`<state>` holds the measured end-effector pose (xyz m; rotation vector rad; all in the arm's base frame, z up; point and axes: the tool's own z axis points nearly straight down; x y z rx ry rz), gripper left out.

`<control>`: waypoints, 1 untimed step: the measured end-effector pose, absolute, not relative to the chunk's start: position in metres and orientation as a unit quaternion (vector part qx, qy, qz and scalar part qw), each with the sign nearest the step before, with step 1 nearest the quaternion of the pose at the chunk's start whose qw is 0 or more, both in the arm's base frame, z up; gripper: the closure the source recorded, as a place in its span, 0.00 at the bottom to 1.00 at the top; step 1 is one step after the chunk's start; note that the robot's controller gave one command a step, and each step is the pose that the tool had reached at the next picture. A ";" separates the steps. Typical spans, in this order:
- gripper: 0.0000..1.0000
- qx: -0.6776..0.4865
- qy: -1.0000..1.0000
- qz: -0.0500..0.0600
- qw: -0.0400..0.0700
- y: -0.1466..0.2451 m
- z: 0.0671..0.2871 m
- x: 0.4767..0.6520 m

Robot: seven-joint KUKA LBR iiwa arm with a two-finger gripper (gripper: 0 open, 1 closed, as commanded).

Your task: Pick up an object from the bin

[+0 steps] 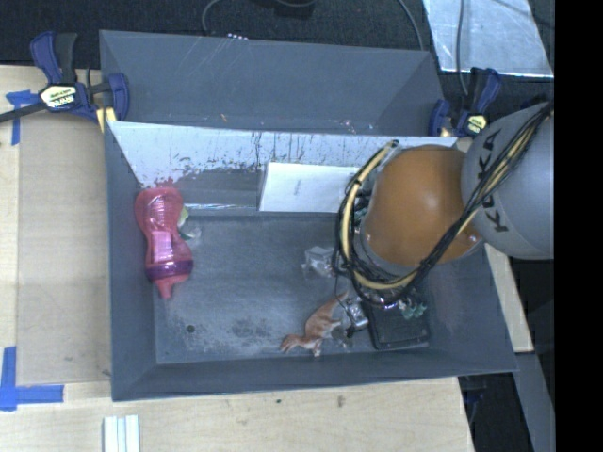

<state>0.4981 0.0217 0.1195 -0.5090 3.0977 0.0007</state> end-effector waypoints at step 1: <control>1.00 -0.207 0.978 -0.001 0.005 0.007 0.085 0.493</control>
Offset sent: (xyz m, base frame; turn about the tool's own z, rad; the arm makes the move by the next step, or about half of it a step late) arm 0.0000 0.0000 0.0000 0.0000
